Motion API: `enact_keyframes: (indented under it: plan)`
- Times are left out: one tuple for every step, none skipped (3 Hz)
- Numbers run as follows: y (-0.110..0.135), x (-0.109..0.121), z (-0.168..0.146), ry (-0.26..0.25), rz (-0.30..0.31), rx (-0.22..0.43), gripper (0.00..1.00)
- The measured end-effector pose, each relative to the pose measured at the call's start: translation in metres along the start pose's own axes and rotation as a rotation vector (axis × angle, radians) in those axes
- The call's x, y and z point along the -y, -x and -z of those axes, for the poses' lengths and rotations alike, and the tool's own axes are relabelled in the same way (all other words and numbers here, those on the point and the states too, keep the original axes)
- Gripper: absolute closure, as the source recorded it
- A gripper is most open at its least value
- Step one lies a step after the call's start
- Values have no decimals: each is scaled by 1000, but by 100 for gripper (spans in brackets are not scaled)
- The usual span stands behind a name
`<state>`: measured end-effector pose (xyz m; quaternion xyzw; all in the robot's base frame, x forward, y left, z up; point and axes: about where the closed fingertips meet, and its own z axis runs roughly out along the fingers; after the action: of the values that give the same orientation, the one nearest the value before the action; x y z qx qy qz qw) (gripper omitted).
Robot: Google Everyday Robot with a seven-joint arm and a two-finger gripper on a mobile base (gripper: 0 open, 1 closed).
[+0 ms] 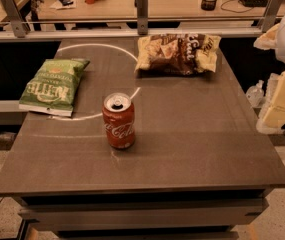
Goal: Knock coke can over
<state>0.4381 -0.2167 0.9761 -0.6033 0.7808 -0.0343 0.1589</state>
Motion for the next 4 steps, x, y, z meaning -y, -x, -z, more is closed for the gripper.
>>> enact_keyframes:
  plan:
    - [0, 0, 0, 0, 0, 0, 0]
    - [9, -7, 0, 10, -28, 82, 0]
    - [17, -24, -21, 16, -100, 270, 0]
    - [33, -35, -40, -21, -128, 469, 0]
